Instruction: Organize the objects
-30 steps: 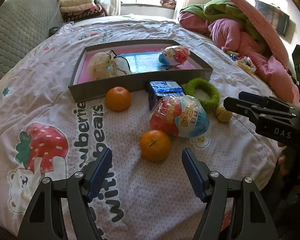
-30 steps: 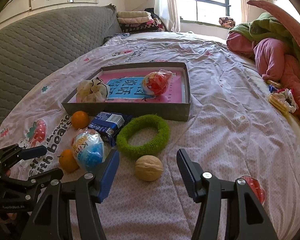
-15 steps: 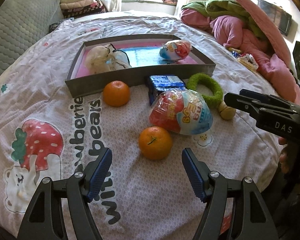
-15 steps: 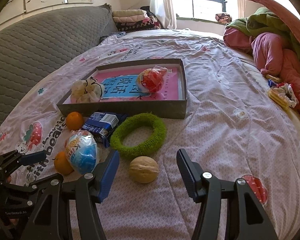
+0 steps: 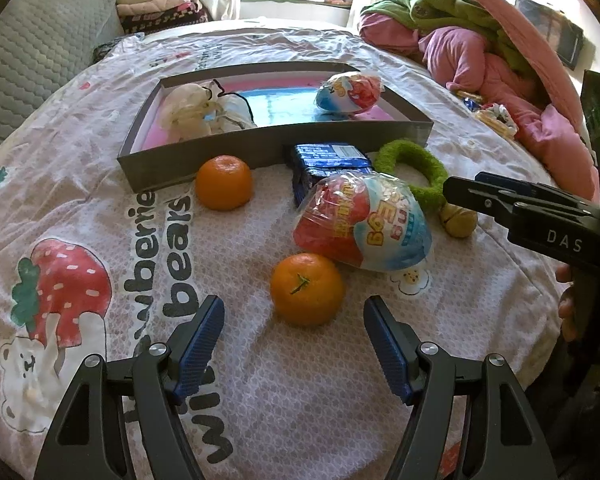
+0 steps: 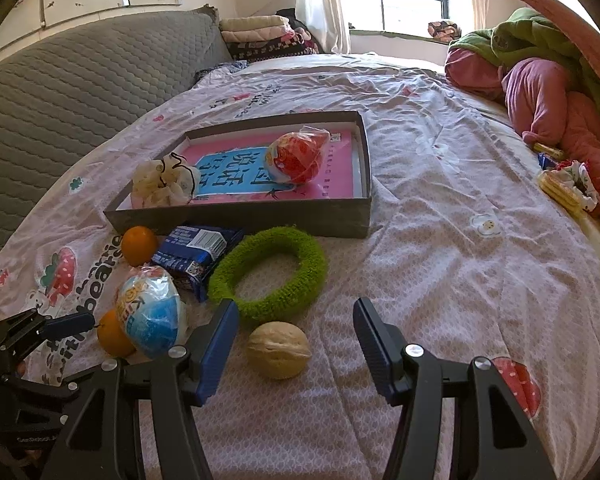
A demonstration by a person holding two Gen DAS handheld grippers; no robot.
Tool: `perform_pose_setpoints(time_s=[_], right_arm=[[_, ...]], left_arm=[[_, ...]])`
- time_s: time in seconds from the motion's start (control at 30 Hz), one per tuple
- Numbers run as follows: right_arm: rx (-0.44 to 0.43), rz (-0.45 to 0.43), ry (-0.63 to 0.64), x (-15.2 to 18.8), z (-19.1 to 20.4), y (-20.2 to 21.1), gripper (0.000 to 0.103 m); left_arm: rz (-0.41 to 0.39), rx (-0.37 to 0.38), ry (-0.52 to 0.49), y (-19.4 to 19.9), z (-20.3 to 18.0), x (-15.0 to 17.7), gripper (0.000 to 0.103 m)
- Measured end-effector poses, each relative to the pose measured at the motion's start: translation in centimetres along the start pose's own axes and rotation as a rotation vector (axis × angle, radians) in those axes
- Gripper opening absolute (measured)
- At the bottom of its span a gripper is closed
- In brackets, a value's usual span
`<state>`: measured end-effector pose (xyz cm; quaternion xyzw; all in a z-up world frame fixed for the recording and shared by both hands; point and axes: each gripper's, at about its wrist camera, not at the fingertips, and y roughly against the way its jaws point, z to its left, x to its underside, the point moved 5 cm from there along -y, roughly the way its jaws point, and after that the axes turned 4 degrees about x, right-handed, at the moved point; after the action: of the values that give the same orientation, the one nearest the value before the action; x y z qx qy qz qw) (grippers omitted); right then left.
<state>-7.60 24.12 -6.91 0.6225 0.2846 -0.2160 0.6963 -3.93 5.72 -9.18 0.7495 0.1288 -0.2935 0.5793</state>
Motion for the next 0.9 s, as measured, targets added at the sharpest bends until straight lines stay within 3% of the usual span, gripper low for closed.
perform_pose_setpoints(time_s=[0.77, 0.9], right_arm=[[0.040, 0.070, 0.010, -2.0, -1.1, -3.8, 0.059], [0.051, 0.071, 0.034, -2.0, -0.8, -4.2, 0.055]], left_arm=[[-0.030, 0.006, -0.004, -0.9, 0.4, -0.5, 0.074], [-0.028, 0.004, -0.004, -1.0, 0.4, -0.6, 0.074]])
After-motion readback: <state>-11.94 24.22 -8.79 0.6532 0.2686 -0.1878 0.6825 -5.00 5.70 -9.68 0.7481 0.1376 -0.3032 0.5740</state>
